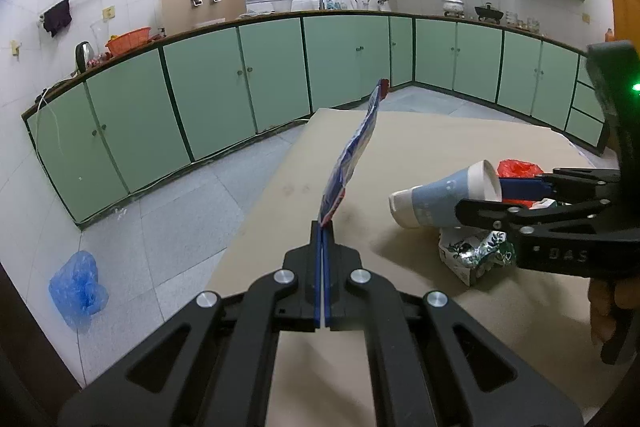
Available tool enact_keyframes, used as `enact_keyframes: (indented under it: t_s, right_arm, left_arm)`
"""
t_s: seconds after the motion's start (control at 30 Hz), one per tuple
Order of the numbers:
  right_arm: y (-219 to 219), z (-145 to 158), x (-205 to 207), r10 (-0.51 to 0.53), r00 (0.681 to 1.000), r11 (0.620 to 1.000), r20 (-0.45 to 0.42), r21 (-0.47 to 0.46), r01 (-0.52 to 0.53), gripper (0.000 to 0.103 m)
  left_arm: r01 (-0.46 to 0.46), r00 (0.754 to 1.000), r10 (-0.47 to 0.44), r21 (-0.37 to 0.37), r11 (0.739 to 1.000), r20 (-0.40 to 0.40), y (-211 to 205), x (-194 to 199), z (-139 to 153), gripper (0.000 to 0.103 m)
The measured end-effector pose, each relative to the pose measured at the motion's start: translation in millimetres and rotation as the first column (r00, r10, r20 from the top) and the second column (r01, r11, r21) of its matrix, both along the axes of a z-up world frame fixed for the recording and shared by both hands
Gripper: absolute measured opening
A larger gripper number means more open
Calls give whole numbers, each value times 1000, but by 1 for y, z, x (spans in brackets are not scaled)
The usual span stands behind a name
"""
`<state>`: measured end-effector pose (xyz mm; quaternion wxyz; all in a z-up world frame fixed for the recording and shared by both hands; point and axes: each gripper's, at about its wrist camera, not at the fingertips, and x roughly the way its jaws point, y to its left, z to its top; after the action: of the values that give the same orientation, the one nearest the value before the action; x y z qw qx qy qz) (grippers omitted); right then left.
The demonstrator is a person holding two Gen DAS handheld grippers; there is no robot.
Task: Collect trash
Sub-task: 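Return to the table and grasp the white paper cup with the right gripper, then lift the paper cup with the right gripper while the left holds the snack bag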
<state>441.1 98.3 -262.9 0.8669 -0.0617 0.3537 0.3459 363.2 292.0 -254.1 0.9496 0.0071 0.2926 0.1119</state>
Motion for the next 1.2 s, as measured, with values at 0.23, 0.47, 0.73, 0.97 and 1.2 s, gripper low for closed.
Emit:
enact_keyframes:
  t_s: [0.23, 0.47, 0.73, 0.97, 1.2]
  right_arm:
    - [-15, 13, -10, -13, 1000, 1000, 17, 13, 13, 50]
    - [-23, 27, -21, -26, 999, 999, 43, 24, 25, 50]
    - [-33, 31, -28, -36, 998, 999, 47, 29, 35, 50]
    - [-29, 33, -27, -39, 998, 999, 42, 22, 38, 50]
    - [-25, 39, -28, -46, 998, 999, 47, 30, 44, 50]
  left_arm:
    - [8, 1000, -8, 2, 1000, 18, -7, -8, 10, 0]
    - [20, 999, -20, 11, 1000, 34, -18, -17, 19, 0]
    - [27, 999, -27, 17, 1000, 29, -25, -21, 19, 0]
    - [28, 999, -28, 10, 1000, 28, -24, -21, 20, 0]
    - [30, 999, -31, 13, 999, 27, -27, -23, 21, 0]
